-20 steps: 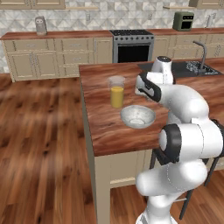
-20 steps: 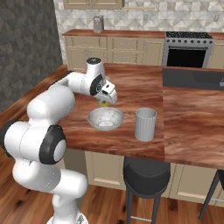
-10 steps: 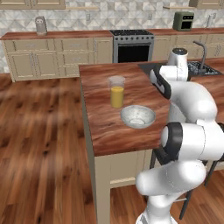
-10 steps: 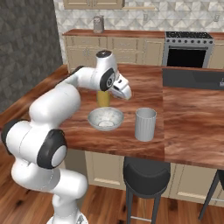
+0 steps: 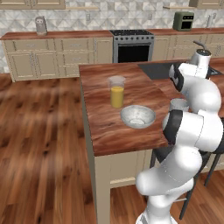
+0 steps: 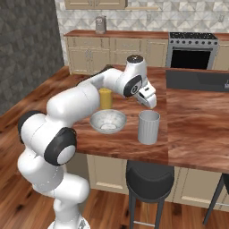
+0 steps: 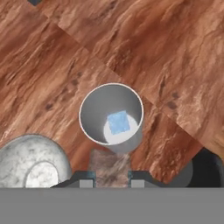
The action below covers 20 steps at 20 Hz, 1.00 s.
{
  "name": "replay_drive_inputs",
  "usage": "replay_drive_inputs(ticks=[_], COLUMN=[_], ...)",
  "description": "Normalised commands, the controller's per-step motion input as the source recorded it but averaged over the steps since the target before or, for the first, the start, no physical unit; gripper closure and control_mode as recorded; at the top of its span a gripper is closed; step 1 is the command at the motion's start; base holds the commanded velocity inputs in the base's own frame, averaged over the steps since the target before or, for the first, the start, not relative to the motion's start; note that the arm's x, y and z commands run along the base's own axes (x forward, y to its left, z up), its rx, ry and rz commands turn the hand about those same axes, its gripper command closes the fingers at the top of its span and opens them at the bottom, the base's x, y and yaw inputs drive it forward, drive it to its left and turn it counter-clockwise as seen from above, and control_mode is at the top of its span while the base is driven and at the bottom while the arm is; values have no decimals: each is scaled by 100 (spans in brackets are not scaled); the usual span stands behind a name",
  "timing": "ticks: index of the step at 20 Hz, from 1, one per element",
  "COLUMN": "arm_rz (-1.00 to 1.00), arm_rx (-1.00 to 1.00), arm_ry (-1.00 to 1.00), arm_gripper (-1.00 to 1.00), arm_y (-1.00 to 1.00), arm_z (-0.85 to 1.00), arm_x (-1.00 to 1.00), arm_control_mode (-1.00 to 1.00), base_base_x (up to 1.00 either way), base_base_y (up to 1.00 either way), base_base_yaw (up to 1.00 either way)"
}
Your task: There are two ice cubes in the ice bowl. Place both ice cubes in the glass cup.
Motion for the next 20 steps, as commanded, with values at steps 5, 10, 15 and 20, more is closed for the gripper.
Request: replay_drive_inputs(ticks=[5, 10, 15, 20], arm_rz=[-2, 0, 0, 0], arm_rx=[16, 1, -2, -9], arm_ry=[0, 1, 1, 0], arm_gripper=[100, 100, 100, 100], arm_y=[-11, 0, 0, 6], arm_z=[0, -22, -46, -40], arm_x=[4, 7, 0, 5], arm_control_mode=[-100, -100, -100, -100], base_base_x=[0, 0, 0, 0], base_base_y=[0, 0, 0, 0], base_base_yaw=[0, 0, 0, 0])
